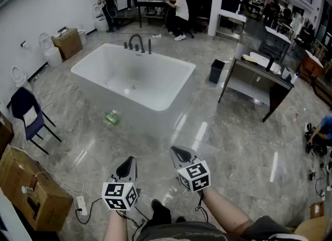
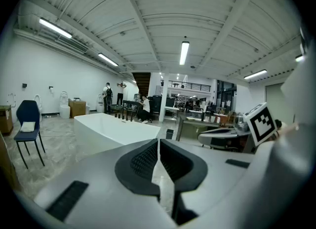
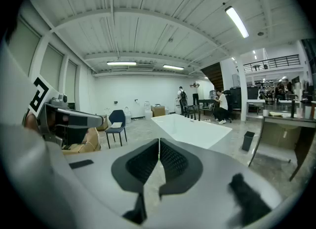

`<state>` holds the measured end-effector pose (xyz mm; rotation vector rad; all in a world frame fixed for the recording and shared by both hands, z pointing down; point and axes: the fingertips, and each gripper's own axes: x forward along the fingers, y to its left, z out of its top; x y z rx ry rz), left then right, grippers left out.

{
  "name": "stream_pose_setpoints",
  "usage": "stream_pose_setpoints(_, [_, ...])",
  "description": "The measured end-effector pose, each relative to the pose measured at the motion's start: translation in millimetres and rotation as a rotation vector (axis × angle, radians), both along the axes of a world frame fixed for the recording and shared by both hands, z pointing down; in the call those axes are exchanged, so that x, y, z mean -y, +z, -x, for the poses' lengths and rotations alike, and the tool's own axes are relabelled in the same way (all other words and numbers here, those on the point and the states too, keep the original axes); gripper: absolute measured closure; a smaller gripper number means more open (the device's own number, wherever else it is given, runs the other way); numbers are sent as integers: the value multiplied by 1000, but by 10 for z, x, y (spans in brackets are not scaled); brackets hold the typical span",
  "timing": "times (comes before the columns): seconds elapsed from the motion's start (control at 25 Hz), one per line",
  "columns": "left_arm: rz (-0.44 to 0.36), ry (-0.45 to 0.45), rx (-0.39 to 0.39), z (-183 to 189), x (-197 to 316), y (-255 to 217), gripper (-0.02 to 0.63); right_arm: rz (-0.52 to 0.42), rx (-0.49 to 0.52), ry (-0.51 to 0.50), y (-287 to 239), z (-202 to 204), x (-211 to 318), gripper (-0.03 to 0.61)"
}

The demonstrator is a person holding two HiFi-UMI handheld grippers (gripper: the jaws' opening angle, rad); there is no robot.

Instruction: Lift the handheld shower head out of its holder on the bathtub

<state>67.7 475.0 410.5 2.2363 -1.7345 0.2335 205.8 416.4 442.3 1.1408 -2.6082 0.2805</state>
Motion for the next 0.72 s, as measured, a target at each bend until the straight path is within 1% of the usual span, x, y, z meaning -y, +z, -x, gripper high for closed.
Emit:
stream_pose_setpoints(0.12, [-12, -2, -6, -117, -95, -40, 588, -17, 4, -18, -64, -47, -104, 548])
stream_pose_setpoints(0.28, [-20, -8, 7, -197, -217, -61, 588, -32, 7, -32, -117, -95, -234, 548])
stream_pose_setpoints(0.56, [-16, -24, 13, -259, -351, -66, 588, -19, 6, -46, -93, -181, -358, 548])
stream_pose_setpoints(0.72, [-6, -38, -11, -180, -359, -5, 588, 13, 69, -59, -29, -102, -333, 548])
